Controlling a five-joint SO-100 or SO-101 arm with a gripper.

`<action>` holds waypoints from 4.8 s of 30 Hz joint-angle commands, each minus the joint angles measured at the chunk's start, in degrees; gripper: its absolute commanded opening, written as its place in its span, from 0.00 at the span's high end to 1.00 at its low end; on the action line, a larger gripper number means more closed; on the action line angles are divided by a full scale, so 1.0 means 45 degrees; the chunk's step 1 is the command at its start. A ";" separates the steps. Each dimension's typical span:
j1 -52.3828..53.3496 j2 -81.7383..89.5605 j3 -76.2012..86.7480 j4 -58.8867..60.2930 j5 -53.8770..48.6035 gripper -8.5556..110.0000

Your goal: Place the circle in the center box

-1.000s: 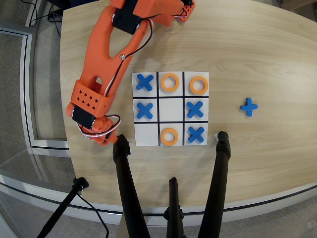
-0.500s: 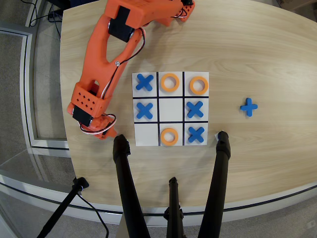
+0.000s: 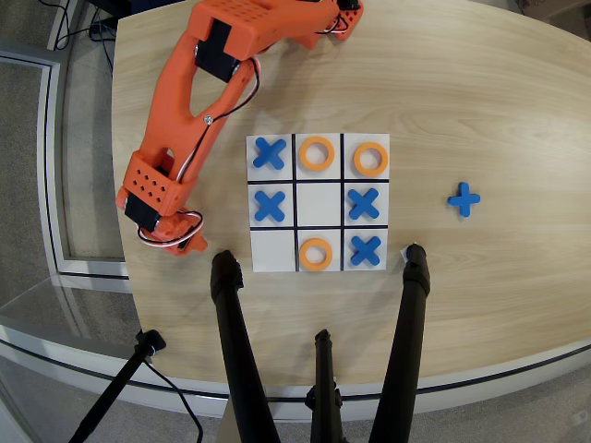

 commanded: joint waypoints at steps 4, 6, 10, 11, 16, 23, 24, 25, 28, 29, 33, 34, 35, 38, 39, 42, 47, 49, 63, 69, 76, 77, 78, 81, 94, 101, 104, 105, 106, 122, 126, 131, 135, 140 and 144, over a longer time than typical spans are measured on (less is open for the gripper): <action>-0.0059 0.0430 0.0391 0.0234 -0.0625 0.72; -0.0137 0.0508 0.0645 0.0234 -0.0723 0.72; -0.0313 0.0527 0.0977 0.0273 -0.0840 0.72; -0.0352 0.0527 0.1035 0.0391 -0.0840 0.72; -0.0664 0.0723 0.0918 0.1465 -0.0625 0.72; -0.1055 0.0645 0.0566 0.0488 0.0254 0.72; -0.1035 0.0586 0.0566 0.0176 0.0254 0.72; -0.0996 0.0508 0.0566 -0.0176 0.0254 0.72; -0.0781 0.0137 0.0547 -0.1426 0.0254 0.72; -0.0703 -0.0039 0.0488 -0.1797 0.0254 0.72; -0.0410 -0.0879 -0.0137 -0.2598 0.0137 0.72; -0.0352 -0.1035 -0.0332 -0.2598 0.0098 0.72; -0.0254 -0.1133 -0.0410 -0.2598 -0.0039 0.72; -0.0020 -0.1172 -0.0293 -0.2383 -0.0527 0.72; 0.0039 -0.1172 -0.0273 -0.2129 -0.0664 0.72; 0.0098 -0.1133 -0.0273 -0.1094 -0.0957 0.72; 0.0078 -0.1074 -0.0215 0.0508 -0.1172 0.72; 0.0020 -0.1035 -0.0215 0.1094 -0.1172 0.72; -0.0859 -0.1250 -0.0488 0.0898 -0.0020 0.74; -0.0547 -0.1191 -0.0508 0.1660 -0.0312 0.77; -0.0371 -0.1152 -0.0723 0.3379 -0.0352 0.80; -0.0371 -0.1152 -0.0723 0.3477 -0.0352 0.80; -0.0371 -0.1152 -0.0723 0.3437 -0.0352 0.81; -0.0371 -0.1309 -0.0938 0.3203 -0.0293 0.82; -0.0156 -0.1602 -0.1309 0.3066 -0.0234 0.89; -0.0156 -0.1602 -0.1309 0.3203 -0.0332 0.93; -0.0156 -0.1621 -0.1309 0.3203 -0.0332 0.93; -0.0156 -0.1621 -0.1309 0.3223 -0.0332 0.93; -0.0137 -0.1621 -0.1309 0.3223 -0.0352 0.93; -0.1309 0.3555 0.1367 0.4492 0.0449 0.93; -0.2227 0.5605 0.2578 0.4570 0.0977 0.93; -0.3496 0.8340 0.4707 0.4492 0.1211 0.93; -0.4863 1.0410 0.6562 0.4219 0.1523 0.93; -0.6777 1.2363 0.9023 0.3398 0.1563 0.93; -0.8203 1.2656 1.0156 0.3105 0.1719 0.93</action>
